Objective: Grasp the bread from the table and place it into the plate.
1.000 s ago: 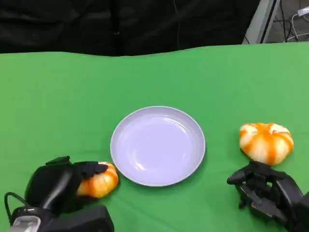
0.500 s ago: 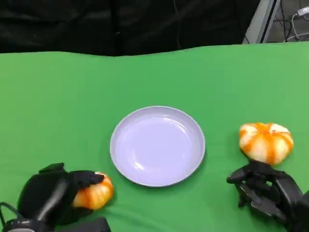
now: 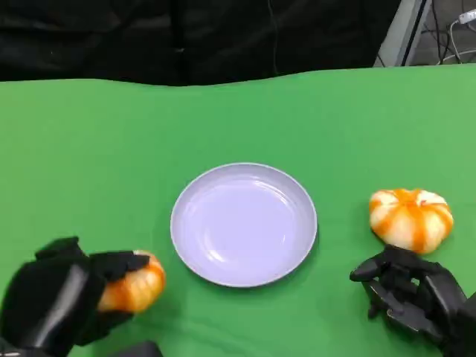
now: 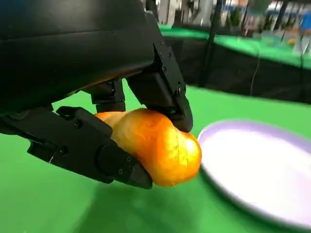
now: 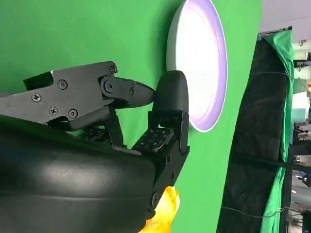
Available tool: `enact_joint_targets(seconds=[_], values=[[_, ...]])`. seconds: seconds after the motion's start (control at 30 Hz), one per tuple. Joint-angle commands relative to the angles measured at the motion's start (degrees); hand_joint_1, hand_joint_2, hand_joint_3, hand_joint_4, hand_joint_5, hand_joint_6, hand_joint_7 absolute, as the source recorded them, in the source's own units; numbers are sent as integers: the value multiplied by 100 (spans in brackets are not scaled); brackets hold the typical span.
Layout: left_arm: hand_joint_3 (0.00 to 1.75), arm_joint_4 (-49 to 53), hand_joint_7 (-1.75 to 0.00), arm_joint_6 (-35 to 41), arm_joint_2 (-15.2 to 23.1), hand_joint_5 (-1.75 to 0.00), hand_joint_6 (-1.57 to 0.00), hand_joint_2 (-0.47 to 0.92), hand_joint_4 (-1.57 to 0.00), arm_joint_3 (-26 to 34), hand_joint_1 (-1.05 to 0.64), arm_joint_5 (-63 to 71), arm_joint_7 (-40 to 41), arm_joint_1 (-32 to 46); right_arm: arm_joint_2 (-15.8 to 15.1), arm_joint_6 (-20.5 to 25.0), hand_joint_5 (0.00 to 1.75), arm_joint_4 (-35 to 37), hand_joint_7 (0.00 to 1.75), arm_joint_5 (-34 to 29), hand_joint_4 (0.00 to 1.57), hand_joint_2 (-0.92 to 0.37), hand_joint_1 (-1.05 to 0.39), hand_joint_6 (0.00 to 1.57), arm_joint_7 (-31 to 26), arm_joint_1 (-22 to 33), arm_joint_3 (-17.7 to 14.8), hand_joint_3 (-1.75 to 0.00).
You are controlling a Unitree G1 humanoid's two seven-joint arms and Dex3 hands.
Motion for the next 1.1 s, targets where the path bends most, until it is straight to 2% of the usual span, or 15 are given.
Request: enact_joint_targets(seconds=[0.03,0.13,0.27,0.37,0.47,0.7,0.87,0.93,0.97,1.1], values=[[0,-495,-16,4,1,-175,-139,88,-79,212,-10,204,12,66,-63,58,175,130,104,22,66,-92,-27,77,17,46,-7,-44],[0,-610,-18,-98,-36,-175,-139,88,-81,265,-10,250,58,37,-64,64,174,127,104,13,66,-92,-27,77,0,48,-2,-44],[3,-575,-74,-316,-106,-169,-112,88,-86,315,-9,263,265,-90,-66,44,174,151,103,-11,66,-92,-27,76,-24,39,7,-44],[4,-515,-92,-448,-163,-171,-102,88,-84,352,-9,266,388,-187,-58,4,175,174,104,-11,66,-92,-27,76,-26,35,7,-45],[5,-490,-99,-502,-196,-173,-98,88,-83,378,-10,270,401,-206,-57,-8,175,183,104,-9,66,-92,-27,77,-26,32,8,-45],[5,-473,-102,-557,-242,-173,-96,88,-82,416,-10,294,382,-206,-57,-15,175,193,104,-8,66,-92,-27,76,-26,27,8,-45],[15,700,-116,-1221,-343,-174,-87,88,-79,92,-10,338,1123,-1076,-32,1,175,162,104,-29,67,-92,-27,76,-61,50,35,-45],[57,1101,-123,-1373,-398,-175,-83,70,-80,-41,-10,383,1303,-1371,-16,28,175,135,104,-20,67,-92,-28,77,-77,64,45,-44],[73,1267,-125,-1424,-418,-175,-82,61,-80,-98,-11,398,1370,-1498,-10,33,175,128,104,-21,67,-92,-27,77,-86,67,52,-44],[85,1604,-127,-1532,-453,-175,-80,55,-80,-233,-14,440,1502,-1762,-3,7,175,119,103,-26,67,-92,-26,77,-98,75,76,-45]])
